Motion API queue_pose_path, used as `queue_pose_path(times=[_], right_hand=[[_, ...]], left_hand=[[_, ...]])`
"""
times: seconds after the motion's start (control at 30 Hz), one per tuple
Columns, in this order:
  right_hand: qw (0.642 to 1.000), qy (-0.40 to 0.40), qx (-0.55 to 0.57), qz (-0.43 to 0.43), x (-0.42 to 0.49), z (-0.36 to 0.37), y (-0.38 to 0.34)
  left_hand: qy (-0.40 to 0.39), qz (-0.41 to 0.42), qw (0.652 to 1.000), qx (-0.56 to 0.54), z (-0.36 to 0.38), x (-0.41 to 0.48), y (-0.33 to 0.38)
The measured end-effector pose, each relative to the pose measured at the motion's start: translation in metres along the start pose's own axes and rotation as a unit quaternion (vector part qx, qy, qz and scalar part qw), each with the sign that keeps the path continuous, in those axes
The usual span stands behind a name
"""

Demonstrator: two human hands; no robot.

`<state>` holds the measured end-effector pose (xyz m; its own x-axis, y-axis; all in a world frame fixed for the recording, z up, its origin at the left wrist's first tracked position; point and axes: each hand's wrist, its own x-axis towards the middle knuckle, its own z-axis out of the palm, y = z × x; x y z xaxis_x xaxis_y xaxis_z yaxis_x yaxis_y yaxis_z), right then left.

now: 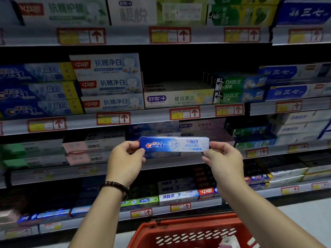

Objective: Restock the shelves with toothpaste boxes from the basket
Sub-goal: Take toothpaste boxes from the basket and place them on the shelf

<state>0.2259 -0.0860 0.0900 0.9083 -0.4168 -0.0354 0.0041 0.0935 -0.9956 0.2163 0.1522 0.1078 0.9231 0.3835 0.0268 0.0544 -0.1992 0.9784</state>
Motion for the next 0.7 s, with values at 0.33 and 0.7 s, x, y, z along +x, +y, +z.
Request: queue_pose_path(times=[0.33,0.7], right_hand=[[0.999,-0.053,-0.004,-0.006,0.014,0.046,-0.004],[0.995,-0.089,-0.035,-0.022,0.036,0.075,0.013]], left_hand=[[0.016,-0.004,0.999,-0.046,-0.007,0.022,-0.019],[-0.02,0.008,0.997,-0.069,0.003,0.034,-0.04]])
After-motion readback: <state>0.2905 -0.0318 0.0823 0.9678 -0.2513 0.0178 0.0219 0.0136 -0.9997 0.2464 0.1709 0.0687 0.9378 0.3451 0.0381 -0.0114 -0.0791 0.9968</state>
